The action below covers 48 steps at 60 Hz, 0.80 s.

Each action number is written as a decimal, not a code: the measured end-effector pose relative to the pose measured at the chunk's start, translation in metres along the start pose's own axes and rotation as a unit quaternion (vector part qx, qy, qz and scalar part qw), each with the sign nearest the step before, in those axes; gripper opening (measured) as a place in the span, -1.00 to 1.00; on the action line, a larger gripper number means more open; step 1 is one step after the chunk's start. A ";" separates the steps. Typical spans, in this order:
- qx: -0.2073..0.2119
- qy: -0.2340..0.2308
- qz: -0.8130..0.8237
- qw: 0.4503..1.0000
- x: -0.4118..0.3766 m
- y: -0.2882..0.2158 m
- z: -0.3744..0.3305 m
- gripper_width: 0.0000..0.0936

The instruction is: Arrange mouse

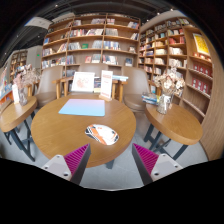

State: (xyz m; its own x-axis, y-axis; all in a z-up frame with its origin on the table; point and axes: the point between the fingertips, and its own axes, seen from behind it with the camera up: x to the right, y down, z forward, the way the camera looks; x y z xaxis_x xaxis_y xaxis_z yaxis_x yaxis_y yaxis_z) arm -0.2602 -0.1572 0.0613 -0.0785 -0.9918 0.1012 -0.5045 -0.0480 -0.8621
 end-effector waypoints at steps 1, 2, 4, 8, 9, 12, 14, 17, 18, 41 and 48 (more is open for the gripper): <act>0.000 -0.001 0.000 1.000 0.000 0.001 0.003 0.84; 0.000 -0.003 -0.001 1.000 -0.001 0.001 0.006 0.84; 0.000 -0.005 -0.003 1.000 -0.002 0.002 0.012 0.83; 0.001 -0.008 -0.004 1.000 -0.005 0.004 0.024 0.83; 0.002 -0.009 -0.003 1.000 -0.005 0.004 0.027 0.83; 0.006 -0.017 -0.001 1.000 -0.010 0.002 0.037 0.83; 0.005 -0.022 -0.003 1.000 -0.013 0.004 0.044 0.83; 0.003 -0.021 -0.005 1.000 -0.015 0.005 0.053 0.83; 0.004 -0.021 -0.006 1.000 -0.016 0.005 0.056 0.83; -0.023 -0.033 0.015 0.999 -0.011 0.009 0.122 0.83; -0.021 -0.030 0.017 0.999 -0.007 0.001 0.140 0.83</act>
State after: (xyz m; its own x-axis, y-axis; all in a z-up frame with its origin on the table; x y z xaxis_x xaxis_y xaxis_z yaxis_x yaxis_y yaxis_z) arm -0.1400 -0.1667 -0.0094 -0.0459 -0.9981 0.0419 -0.5389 -0.0106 -0.8423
